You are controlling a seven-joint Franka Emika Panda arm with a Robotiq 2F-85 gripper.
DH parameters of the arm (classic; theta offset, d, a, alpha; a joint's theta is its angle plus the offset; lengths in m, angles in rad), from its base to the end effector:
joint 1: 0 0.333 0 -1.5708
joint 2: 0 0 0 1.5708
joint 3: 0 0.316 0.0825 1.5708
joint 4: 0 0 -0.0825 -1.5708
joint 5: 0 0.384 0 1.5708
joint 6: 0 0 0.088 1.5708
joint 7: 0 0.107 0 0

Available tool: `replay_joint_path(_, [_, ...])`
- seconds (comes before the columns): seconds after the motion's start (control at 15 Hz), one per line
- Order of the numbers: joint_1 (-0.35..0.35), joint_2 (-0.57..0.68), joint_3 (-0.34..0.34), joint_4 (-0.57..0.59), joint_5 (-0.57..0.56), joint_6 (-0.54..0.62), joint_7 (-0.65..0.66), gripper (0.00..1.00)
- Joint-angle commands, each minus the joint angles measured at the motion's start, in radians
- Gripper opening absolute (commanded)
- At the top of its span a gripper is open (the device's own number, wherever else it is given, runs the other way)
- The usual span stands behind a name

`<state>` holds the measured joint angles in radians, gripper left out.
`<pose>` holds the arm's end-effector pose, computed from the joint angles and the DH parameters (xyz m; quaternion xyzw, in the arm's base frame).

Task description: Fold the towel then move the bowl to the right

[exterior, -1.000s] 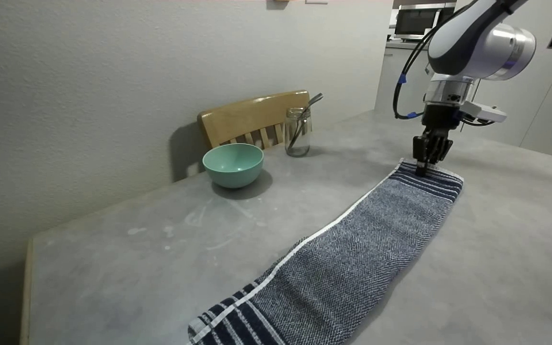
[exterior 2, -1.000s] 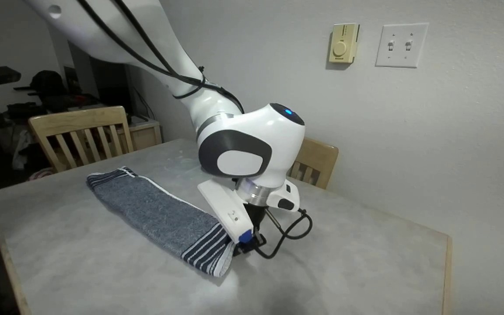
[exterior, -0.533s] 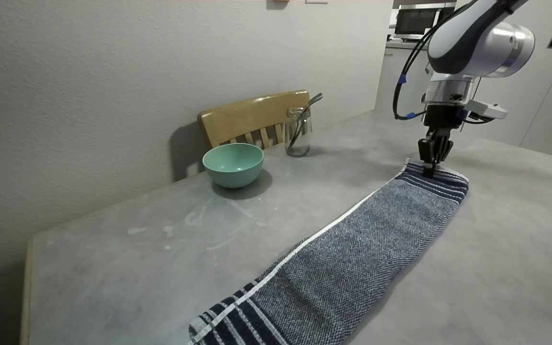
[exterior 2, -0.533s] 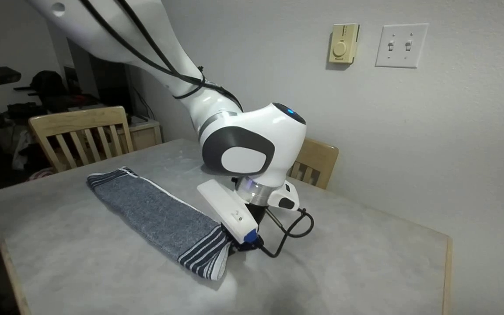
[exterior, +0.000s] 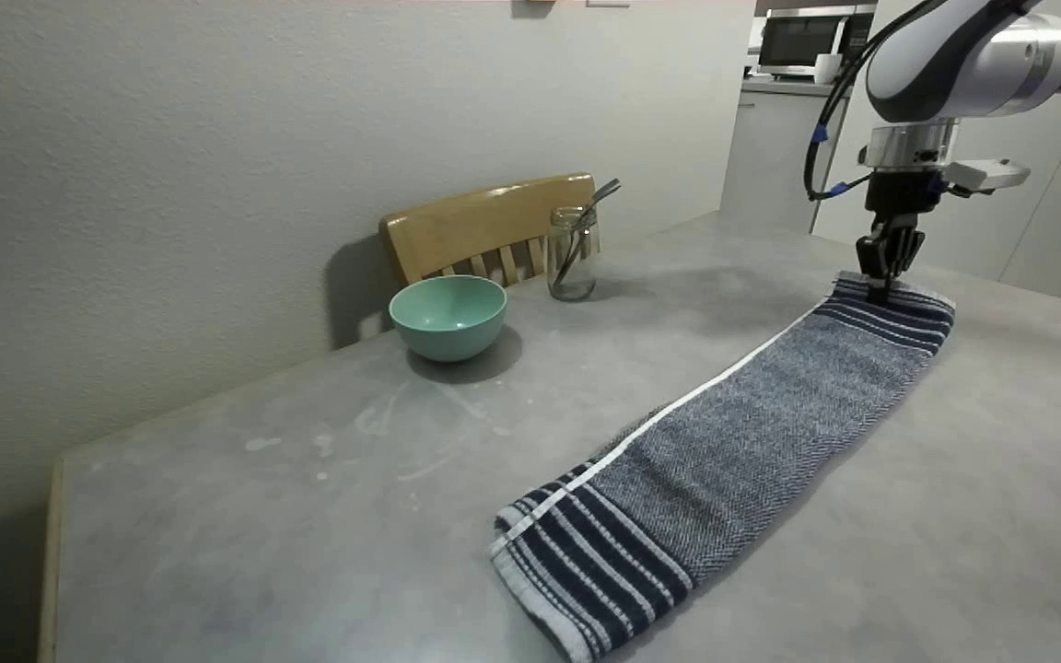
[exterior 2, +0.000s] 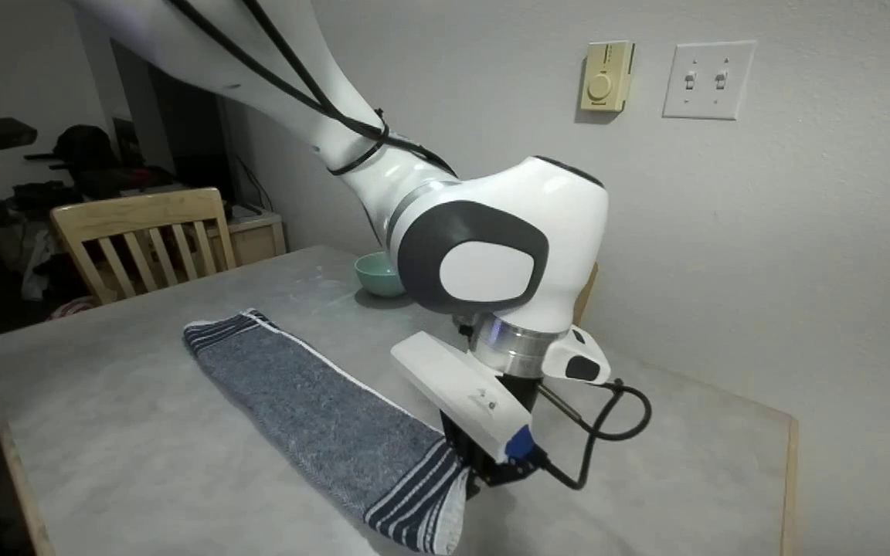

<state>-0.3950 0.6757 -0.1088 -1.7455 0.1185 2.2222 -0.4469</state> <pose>0.5671 -0.3033 0.1736 -0.9935 0.0601 0.0819 0.0516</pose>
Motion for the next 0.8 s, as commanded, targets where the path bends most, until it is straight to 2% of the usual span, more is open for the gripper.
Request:
replay_joint_path(0.0, [-0.016,-0.047,-0.024,-0.002,-0.031,-0.025,0.01,0.02])
replay_joint_path(0.2, [0.008,-0.105,-0.013,-0.047,-0.033,0.006,0.011,0.02])
replay_joint_path(0.4, [0.075,-0.186,0.015,-0.113,-0.058,0.05,0.019,0.02])
replay_joint_path(0.73, [0.207,-0.282,0.094,-0.149,-0.053,-0.027,0.08,0.02])
